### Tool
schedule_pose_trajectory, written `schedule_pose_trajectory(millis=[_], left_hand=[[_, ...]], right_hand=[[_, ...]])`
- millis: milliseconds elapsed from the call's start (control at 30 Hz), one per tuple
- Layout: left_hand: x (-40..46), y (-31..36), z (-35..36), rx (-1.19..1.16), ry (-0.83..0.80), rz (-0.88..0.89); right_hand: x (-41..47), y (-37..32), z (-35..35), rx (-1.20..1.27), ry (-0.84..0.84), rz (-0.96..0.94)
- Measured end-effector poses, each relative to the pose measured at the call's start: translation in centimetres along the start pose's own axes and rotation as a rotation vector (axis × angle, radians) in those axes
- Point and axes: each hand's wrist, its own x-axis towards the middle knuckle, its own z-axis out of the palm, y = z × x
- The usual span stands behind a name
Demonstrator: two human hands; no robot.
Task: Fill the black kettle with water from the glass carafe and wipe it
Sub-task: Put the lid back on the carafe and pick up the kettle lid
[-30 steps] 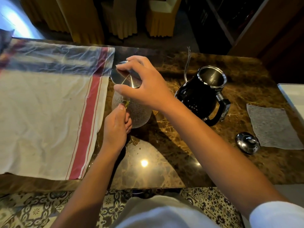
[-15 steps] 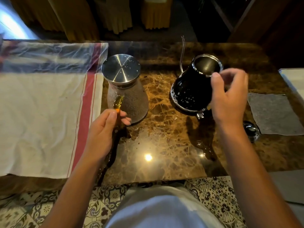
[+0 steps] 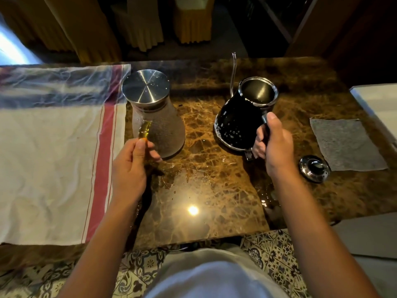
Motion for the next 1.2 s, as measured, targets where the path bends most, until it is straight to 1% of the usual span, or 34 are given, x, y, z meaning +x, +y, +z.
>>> schedule_pose_trajectory(millis=[133,267,433,567,633,700,767,800,867,933,1000,1067,1133,1200], left_hand=[[0.2,-0.5,-1.2,0.034,0.047,-0.027],[-0.2,-0.4,-0.2,0.072,0.059,0.052],[-0.5,-0.1,1.5,0.057,0.082,0.062],[-0.6,0.1,1.7,0.122,0.141,0.069],[-0.7,0.5,1.8,0.208,0.192,0.056],[-1.2,1.1,1.9,0.302,0.305,0.053],[-1.8,2.0,2.4,0.333,0.424,0.122],[-2.3,2.5,3.1,0.35,0.432,0.175],[-3.4,3.3,5.6,0.382,0.331,0.248],[-4.3,4.0,9.1,0.373,0.176,0.259],[-5.1,4.7,12.7,0.312,0.057,0.231],[-5.4,5.2,15.7,0.25,-0.005,0.219],[-5.3,5.7,18.0,0.227,-0.03,0.215],[-5.1,5.9,19.6,0.23,-0.043,0.219]], right_hand=[[-0.9,0.2,1.1,0.002,0.078,-0.02],[-1.5,0.4,1.8,0.005,0.096,-0.032],[-1.6,0.3,1.0,0.008,-0.005,-0.025],[-1.5,0.3,0.2,-0.029,-0.091,-0.039],[-1.4,0.0,-0.5,-0.069,-0.143,-0.03],[-1.2,-0.3,-1.8,-0.156,-0.157,-0.055],[-0.9,-0.7,-4.0,-0.27,-0.101,-0.137],[-0.8,-1.0,-5.4,-0.31,-0.051,-0.171],[-0.6,-1.3,-8.6,-0.44,0.067,-0.239],[0.1,-1.1,-12.0,-0.689,0.132,-0.256],[0.7,-0.7,-15.0,-0.963,0.08,-0.157],[0.9,-0.3,-17.2,-1.152,0.003,-0.046],[0.8,0.3,-18.8,-1.224,-0.067,0.0],[1.0,0.8,-19.7,-1.237,-0.108,-0.008]])
